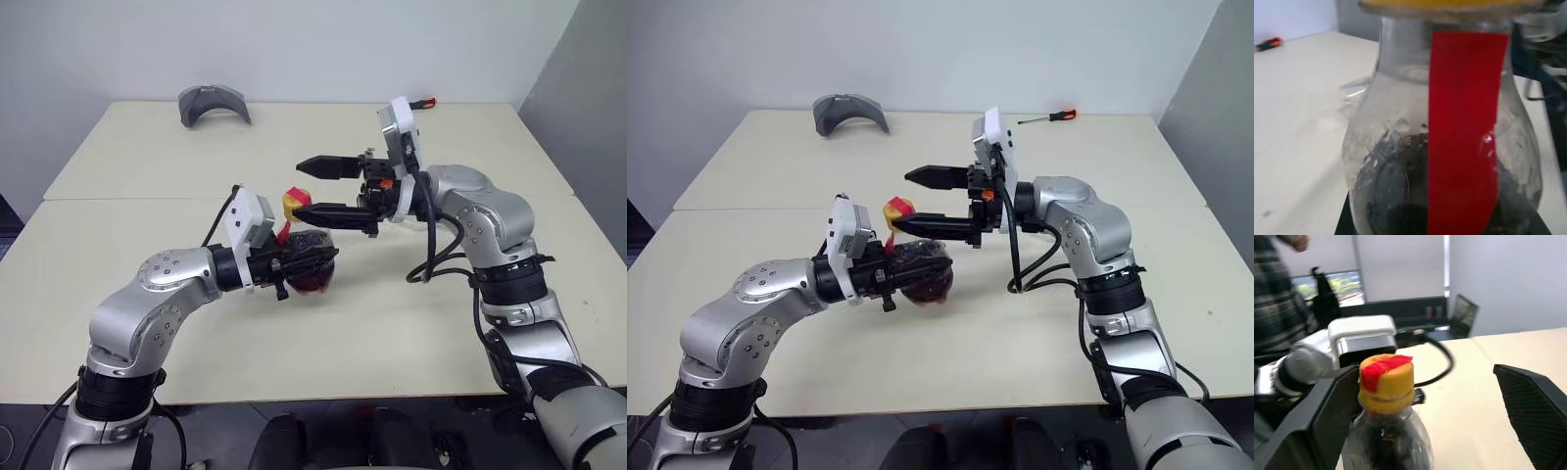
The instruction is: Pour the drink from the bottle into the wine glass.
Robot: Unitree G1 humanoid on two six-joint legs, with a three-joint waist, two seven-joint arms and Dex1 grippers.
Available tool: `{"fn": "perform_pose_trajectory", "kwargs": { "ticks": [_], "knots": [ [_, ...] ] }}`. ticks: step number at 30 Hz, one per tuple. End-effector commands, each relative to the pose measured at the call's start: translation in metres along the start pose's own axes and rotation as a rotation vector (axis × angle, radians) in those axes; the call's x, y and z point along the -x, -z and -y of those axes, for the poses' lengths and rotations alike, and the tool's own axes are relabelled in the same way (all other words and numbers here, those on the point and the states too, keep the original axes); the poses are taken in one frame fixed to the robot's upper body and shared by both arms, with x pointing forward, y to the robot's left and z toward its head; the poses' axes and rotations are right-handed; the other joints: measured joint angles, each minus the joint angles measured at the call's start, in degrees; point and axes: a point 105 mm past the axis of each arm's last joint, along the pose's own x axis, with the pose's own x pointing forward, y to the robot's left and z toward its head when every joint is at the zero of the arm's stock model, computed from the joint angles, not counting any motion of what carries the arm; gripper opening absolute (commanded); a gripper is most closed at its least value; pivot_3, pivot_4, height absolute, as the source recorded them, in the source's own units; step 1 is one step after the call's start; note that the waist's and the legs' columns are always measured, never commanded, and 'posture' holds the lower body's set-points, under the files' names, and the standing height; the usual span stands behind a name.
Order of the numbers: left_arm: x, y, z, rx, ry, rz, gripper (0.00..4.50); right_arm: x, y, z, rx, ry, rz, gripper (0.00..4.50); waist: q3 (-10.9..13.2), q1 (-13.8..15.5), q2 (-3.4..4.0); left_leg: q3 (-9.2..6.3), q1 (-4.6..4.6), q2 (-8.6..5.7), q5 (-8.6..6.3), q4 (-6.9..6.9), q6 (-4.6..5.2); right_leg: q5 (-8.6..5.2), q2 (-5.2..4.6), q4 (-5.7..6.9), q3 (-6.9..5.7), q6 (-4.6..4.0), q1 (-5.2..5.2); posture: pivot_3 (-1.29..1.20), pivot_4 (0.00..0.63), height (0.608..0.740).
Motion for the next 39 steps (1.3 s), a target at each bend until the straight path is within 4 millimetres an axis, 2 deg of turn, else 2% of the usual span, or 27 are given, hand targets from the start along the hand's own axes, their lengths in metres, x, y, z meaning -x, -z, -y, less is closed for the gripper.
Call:
{"fn": "perform_pose_trajectory", "kwargs": {
  "ticks": [1, 6, 12, 18, 25, 31, 39],
  "knots": [
    [0.005, -0.001, -0.020, -0.057, -0.157, 0.001, 1.42, 0.008, -0.013, 0.003, 0.079, 0.122, 0.008, 4.46, 0.00, 0.01, 0.00, 0.00, -0.01, 0.00, 0.00, 0.00, 0.00, 0.00, 0.00, 0.00, 0.01, 0.00, 0.00, 0.00, 0.150, 0.740],
    [-0.002, 0.000, -0.037, -0.039, -0.251, 0.019, 1.42, 0.003, -0.002, 0.000, 0.083, 0.173, 0.014, 4.46, 0.00, 0.07, 0.00, 0.01, 0.01, -0.01, 0.00, 0.00, 0.00, 0.00, 0.00, 0.01, 0.00, 0.00, 0.00, 0.00, 0.150, 0.740],
    [-0.011, -0.004, -0.043, -0.071, -0.246, 0.022, 1.42, -0.013, 0.002, -0.005, 0.095, 0.169, -0.001, 4.46, 0.00, 0.05, 0.00, 0.02, 0.00, -0.01, 0.06, -0.01, -0.11, 0.00, 0.00, 0.00, 0.00, 0.00, 0.00, 0.00, 0.150, 0.740],
    [-0.018, -0.003, -0.039, -0.078, -0.217, 0.026, 1.42, -0.025, -0.002, 0.006, 0.123, 0.228, 0.010, 4.46, 0.00, 0.03, 0.00, 0.03, 0.00, -0.01, 0.09, 0.00, -0.15, 0.00, 0.00, 0.00, 0.01, 0.00, -0.01, 0.00, 0.150, 0.740],
    [-0.022, -0.003, -0.033, -0.067, -0.207, 0.038, 1.42, -0.033, 0.000, 0.010, 0.133, 0.250, 0.020, 4.46, 0.00, 0.02, 0.00, 0.03, -0.01, -0.02, 0.10, 0.00, -0.17, 0.00, 0.00, 0.00, 0.01, 0.00, -0.01, 0.00, 0.150, 0.740],
    [-0.023, -0.005, -0.033, -0.070, -0.202, 0.042, 1.42, -0.030, 0.001, 0.017, 0.143, 0.275, 0.013, 4.46, 0.00, 0.02, 0.00, 0.03, 0.00, -0.02, 0.09, 0.00, -0.17, 0.00, 0.00, 0.00, 0.01, 0.00, -0.01, 0.00, 0.150, 0.740],
    [-0.021, -0.008, -0.035, -0.068, -0.209, 0.045, 1.42, 0.000, 0.010, 0.034, 0.149, 0.340, -0.043, 4.46, 0.00, 0.02, 0.00, 0.03, -0.01, -0.02, 0.08, 0.00, -0.15, 0.00, 0.00, 0.00, 0.01, 0.00, -0.01, 0.00, 0.150, 0.740]
  ]
}}
